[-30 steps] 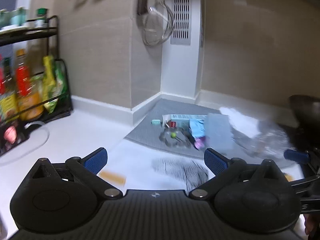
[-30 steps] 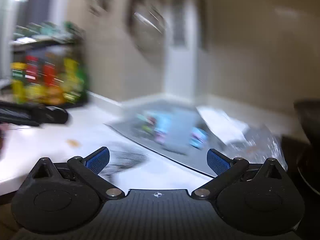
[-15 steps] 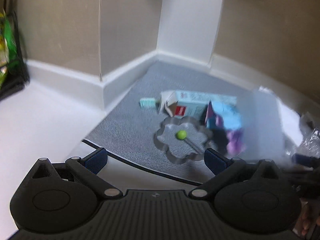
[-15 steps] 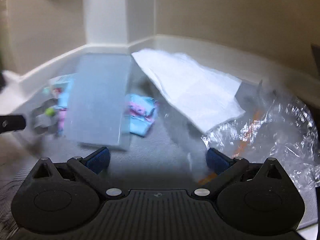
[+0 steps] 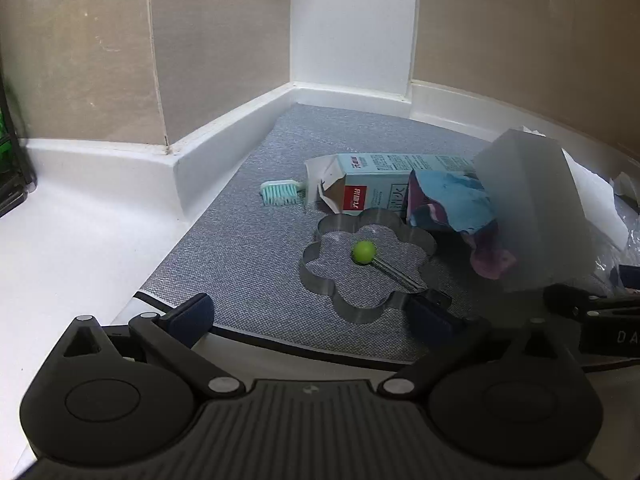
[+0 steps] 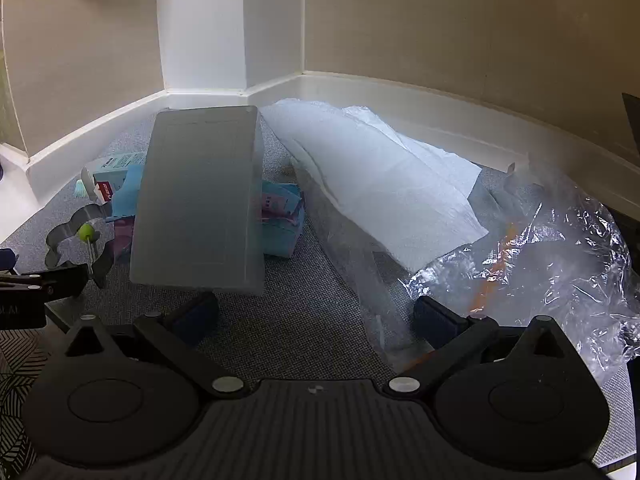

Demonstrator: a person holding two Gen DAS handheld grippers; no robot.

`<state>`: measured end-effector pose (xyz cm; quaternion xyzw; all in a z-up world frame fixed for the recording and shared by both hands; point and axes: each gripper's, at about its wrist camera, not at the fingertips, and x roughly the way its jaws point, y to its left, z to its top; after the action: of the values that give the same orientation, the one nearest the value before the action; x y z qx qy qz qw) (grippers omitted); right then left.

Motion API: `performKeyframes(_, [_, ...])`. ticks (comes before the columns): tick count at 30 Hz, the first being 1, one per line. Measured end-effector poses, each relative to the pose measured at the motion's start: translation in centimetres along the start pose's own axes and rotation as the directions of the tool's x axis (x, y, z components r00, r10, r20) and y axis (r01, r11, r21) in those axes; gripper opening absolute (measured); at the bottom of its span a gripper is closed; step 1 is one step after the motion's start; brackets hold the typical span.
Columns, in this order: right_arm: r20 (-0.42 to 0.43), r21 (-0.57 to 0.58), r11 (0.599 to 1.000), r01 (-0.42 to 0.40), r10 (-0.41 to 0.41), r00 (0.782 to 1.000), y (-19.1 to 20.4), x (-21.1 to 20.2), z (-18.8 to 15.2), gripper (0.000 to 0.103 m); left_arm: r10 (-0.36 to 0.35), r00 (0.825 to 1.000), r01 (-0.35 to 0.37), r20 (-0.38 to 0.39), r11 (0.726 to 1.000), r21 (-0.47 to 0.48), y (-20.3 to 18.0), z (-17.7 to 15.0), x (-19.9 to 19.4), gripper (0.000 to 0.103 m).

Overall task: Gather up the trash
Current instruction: 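Raise both tools back over the mat toward the remaining trash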

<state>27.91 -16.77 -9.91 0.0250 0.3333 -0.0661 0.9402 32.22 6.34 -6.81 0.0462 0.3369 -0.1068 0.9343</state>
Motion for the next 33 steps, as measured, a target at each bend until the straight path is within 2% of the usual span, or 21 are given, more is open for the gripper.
performKeyframes(33, [0.001,0.000,1.000,-0.001,0.001,1.000,0.02,0.12,0.01,0.103,-0.021,1.000,0.020,0.014,1.000,0.012,0.22,-0.04,-0.19,0.103])
